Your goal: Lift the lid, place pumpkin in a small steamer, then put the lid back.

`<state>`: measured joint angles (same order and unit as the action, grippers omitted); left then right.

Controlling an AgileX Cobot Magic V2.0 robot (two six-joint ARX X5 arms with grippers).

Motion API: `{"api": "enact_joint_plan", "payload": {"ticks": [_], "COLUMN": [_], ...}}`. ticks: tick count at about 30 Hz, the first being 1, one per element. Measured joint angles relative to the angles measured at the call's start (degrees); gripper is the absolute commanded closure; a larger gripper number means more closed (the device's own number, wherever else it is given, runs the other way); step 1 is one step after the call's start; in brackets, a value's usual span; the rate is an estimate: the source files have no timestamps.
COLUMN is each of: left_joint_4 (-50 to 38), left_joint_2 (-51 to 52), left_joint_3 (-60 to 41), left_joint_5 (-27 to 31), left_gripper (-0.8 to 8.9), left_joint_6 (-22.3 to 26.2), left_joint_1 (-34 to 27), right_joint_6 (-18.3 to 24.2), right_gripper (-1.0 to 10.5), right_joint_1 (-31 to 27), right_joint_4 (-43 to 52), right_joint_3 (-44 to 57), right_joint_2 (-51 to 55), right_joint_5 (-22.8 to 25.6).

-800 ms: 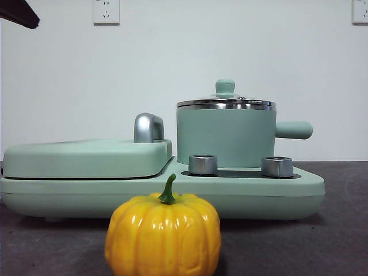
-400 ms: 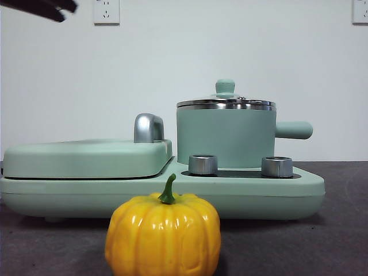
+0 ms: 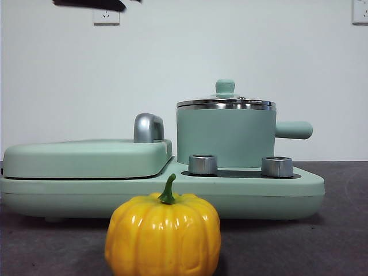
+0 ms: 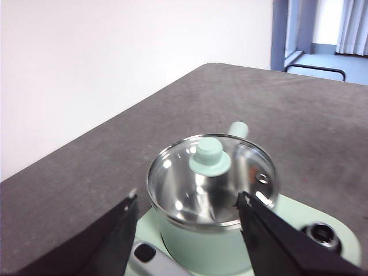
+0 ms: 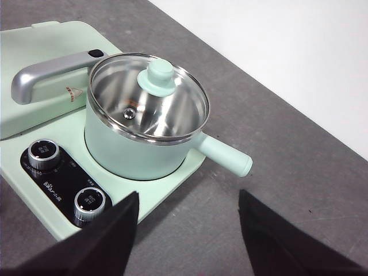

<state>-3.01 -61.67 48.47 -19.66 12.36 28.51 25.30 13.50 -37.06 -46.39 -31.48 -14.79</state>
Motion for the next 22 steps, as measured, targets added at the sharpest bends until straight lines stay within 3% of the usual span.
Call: {"api": "enact_joint_plan", "payload": {"ticks": [10,22], "left_joint_4": [-12.2,-12.5], "left_joint_2": [-12.7,-27.7], "left_joint_3": [2.7,13.5], "left_joint_5": [1.8,3.5], "left_gripper": [5.34,5.34], "left_joint_6": [-3.4,-4.3], "left_joint_1": [5.8,8.8], "right_joint_6": [0.0,-1.4], "right_gripper": [6.7,6.7], "right_joint_1": [0.0,0.0], "right_joint_4": [0.0,0.0], "right_joint_3": [0.0,0.0], "right_joint_2": [0.0,0.0], "right_joint_5": [0.0,0.0]}}
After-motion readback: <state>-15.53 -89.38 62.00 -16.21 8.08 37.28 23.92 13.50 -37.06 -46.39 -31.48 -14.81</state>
